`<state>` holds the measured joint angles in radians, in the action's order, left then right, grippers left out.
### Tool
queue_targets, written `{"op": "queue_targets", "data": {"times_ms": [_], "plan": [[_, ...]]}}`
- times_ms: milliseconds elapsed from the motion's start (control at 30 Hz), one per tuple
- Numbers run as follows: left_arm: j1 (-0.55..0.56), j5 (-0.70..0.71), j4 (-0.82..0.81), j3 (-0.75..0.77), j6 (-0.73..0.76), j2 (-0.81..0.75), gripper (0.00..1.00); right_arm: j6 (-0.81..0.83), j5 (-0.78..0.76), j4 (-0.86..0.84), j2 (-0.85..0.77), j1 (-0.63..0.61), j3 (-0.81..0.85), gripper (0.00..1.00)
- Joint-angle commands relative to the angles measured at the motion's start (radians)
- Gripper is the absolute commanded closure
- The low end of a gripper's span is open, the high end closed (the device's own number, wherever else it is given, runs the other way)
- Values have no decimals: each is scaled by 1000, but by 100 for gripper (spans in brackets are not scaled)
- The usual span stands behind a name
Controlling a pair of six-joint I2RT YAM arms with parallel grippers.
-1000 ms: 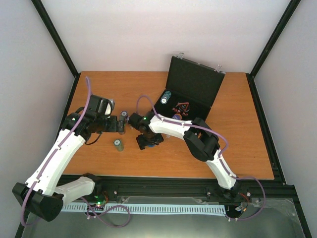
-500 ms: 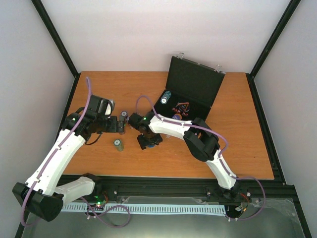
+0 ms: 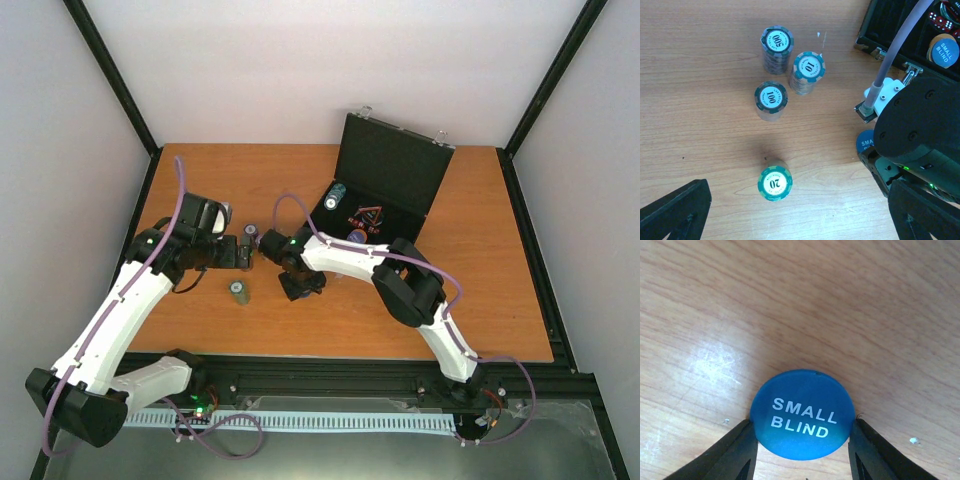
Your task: Pack up texas hold em set
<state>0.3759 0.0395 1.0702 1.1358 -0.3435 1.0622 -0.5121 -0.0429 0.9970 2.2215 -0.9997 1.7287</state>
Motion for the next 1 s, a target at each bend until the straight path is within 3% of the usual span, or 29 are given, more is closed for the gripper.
{"op": "queue_targets", "data": {"times_ms": [0, 467, 967], "plan": [[-1, -4, -3, 6, 2, -18, 0, -2, -78, 49, -4, 0, -29, 50], [0, -15, -4, -1, 0, -24, 0, -25, -160, 118, -122, 42, 29, 49], [-2, -17, -13, -4, 3, -9, 0, 41, -268, 101, -169, 246, 34, 48]]}}
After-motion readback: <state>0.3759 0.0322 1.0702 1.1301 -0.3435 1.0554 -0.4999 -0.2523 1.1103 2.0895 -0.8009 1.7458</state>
